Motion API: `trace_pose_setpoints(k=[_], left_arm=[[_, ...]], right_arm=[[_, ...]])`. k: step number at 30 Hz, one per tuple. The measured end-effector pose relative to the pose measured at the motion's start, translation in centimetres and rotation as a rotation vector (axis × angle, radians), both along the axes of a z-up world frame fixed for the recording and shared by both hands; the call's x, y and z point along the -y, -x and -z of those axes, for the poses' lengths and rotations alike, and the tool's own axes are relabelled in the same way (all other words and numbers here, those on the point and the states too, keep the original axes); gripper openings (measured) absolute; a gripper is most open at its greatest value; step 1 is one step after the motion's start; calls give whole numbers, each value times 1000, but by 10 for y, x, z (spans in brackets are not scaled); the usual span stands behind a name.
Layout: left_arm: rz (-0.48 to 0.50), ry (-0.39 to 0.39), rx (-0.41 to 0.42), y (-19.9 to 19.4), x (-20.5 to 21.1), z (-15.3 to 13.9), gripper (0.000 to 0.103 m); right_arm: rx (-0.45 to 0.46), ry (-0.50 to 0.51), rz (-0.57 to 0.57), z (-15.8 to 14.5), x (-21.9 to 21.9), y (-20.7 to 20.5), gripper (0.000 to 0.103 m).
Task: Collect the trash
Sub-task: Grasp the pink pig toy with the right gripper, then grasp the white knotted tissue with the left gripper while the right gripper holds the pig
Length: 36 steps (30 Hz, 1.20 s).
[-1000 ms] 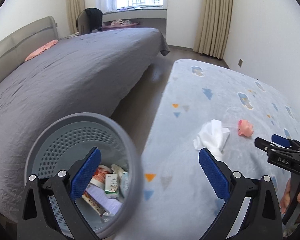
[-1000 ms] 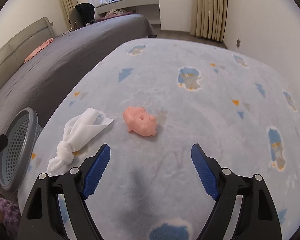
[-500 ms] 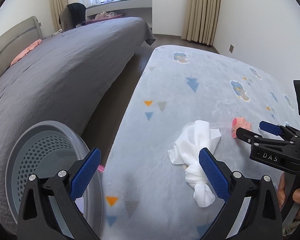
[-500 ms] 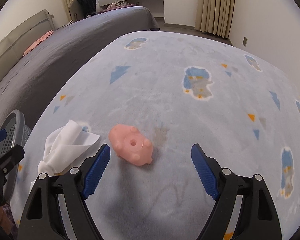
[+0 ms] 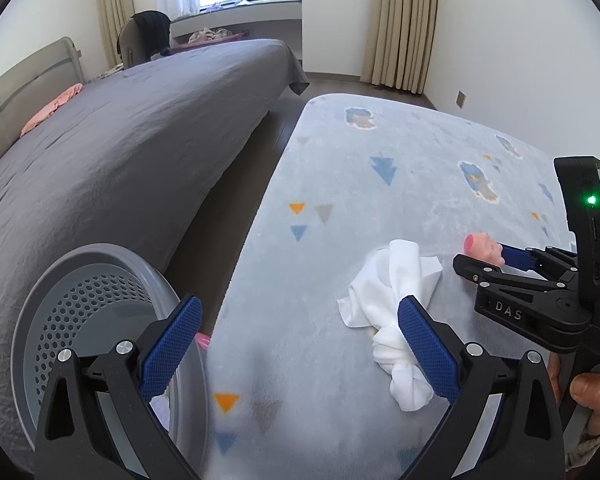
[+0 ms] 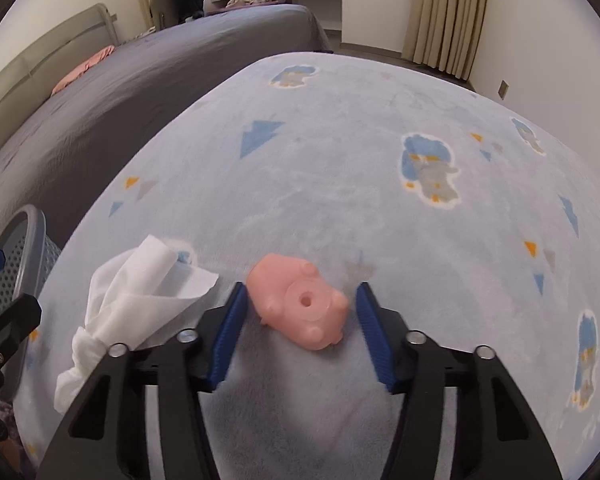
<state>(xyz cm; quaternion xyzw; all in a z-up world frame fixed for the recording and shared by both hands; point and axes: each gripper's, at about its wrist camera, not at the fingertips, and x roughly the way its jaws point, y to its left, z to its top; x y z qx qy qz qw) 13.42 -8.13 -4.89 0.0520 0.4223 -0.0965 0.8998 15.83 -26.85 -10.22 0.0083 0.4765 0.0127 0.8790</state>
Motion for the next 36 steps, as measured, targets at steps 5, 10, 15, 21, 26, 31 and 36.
trace_pose_setpoints(k=[5, 10, 15, 21, 26, 31, 36], left_arm=[[20, 27, -14, 1, 5, 0, 97], [61, 47, -49, 0, 20, 6, 97], [79, 31, -80, -5, 37, 18, 97], [71, 22, -130, -13, 46, 37, 97], [79, 9, -156, -16, 49, 48, 77], [87, 6, -133, -14, 47, 44, 38], [109, 35, -129, -6, 39, 37, 23]], right_arm=[[14, -17, 7, -7, 6, 7, 41], [40, -45, 58, -24, 24, 17, 41], [62, -76, 93, -36, 38, 22, 41], [55, -107, 93, -38, 43, 21, 41], [52, -107, 86, -38, 42, 20, 41], [60, -103, 80, -41, 37, 20, 41], [70, -106, 75, -46, 32, 20, 41]])
